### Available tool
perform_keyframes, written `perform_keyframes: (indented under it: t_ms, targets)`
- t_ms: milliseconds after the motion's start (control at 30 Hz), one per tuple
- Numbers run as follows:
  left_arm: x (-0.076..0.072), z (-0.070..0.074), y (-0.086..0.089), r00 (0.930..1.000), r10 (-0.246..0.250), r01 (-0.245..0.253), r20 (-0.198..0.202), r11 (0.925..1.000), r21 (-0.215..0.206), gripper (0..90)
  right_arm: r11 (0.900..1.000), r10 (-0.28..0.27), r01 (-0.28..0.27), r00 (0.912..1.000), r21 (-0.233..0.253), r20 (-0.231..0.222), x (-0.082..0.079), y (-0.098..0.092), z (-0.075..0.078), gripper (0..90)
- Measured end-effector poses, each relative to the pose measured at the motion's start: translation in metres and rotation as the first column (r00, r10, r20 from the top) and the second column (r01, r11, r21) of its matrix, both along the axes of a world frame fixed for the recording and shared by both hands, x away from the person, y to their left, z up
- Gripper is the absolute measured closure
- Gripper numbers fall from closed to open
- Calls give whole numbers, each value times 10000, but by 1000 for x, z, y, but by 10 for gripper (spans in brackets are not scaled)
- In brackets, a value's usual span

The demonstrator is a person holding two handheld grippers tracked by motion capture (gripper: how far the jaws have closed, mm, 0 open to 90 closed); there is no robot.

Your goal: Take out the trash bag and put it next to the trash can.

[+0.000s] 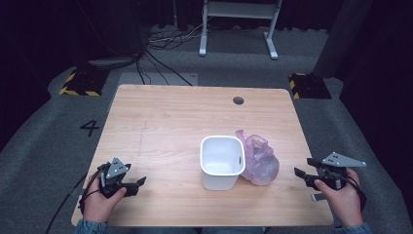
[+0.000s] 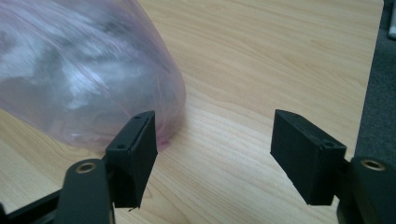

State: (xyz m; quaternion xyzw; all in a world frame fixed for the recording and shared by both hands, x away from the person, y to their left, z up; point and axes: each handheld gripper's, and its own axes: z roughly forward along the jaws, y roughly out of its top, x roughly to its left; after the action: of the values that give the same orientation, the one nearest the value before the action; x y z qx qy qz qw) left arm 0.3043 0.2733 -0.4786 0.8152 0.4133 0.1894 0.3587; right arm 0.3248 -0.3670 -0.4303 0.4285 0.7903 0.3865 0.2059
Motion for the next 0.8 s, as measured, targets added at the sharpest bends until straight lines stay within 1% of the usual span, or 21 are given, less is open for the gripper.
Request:
perform_keyframes:
  t_ms: [100,233,467,533,567,633,800]
  targets:
    - [1,-3,2,9999,-40,41,-92,10000,70,239,9998,-66,66,10000,-199,-22,1,-2,-7,300]
    - [2,-6,4,9996,-26,27,-269,10000,57,234,9998,-52,48,9998,-198,-204,2,-3,-17,297]
    - [4,-12,8,9990,72,-61,-437,9997,238,230,9995,-55,40,9989,-305,-468,1,-3,-32,289]
    - [4,-13,9,9990,84,-74,-441,9997,218,226,9995,-46,30,9987,-312,-501,1,-3,-34,289]
    - [4,-14,10,9988,130,-123,-480,9998,147,223,9993,-30,8,9982,-373,-593,1,-2,-39,288]
    - [5,-15,11,9985,173,-166,-516,9998,128,223,9988,-9,-22,9980,-494,-633,1,-1,-42,285]
    - [6,-19,15,9971,344,-320,-672,9988,376,201,9984,18,-57,9975,-559,-702,1,2,-52,267]
